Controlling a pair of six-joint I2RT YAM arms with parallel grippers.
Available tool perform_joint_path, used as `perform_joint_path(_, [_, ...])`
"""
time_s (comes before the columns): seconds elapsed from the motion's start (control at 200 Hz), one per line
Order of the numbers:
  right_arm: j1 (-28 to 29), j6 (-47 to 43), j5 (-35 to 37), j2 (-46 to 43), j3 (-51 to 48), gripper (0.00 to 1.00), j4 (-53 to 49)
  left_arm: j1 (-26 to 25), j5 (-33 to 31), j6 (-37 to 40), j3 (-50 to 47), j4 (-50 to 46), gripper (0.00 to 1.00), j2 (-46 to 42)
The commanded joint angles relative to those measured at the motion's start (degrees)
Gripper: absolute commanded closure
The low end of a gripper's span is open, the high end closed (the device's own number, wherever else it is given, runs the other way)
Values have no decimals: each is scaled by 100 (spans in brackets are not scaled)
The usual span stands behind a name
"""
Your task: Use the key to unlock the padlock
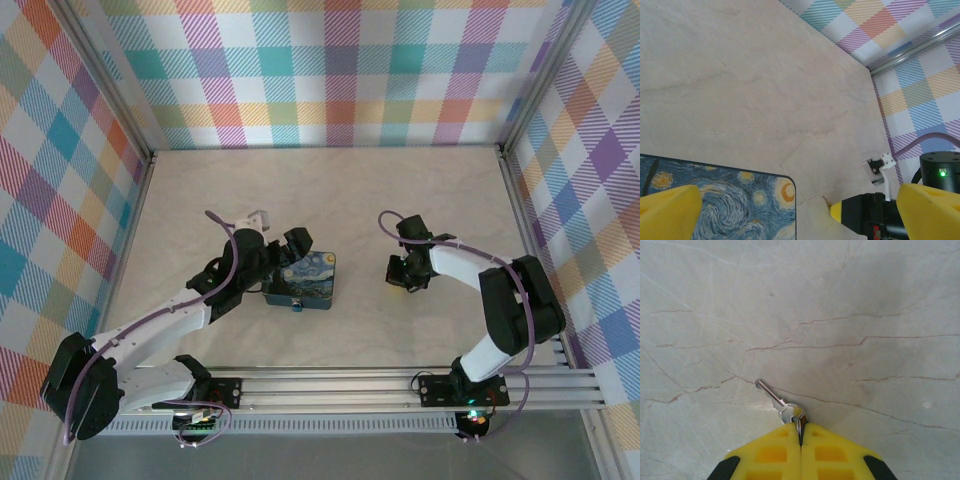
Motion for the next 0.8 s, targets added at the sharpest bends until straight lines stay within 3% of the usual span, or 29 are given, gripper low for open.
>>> perform_joint_path(0.0, [47,-1,53,-91,-151,100,0,-64,-72,85,20,-151,0,-108])
perform_joint_path(0.415, [57,291,-520,-1026,-617,100,791,-64,201,-185,74,134,1,-45])
perform_joint_path(0.795, [65,807,-1954,-2525,-1526,100,3026,-82,919,-689,331,964,9,445])
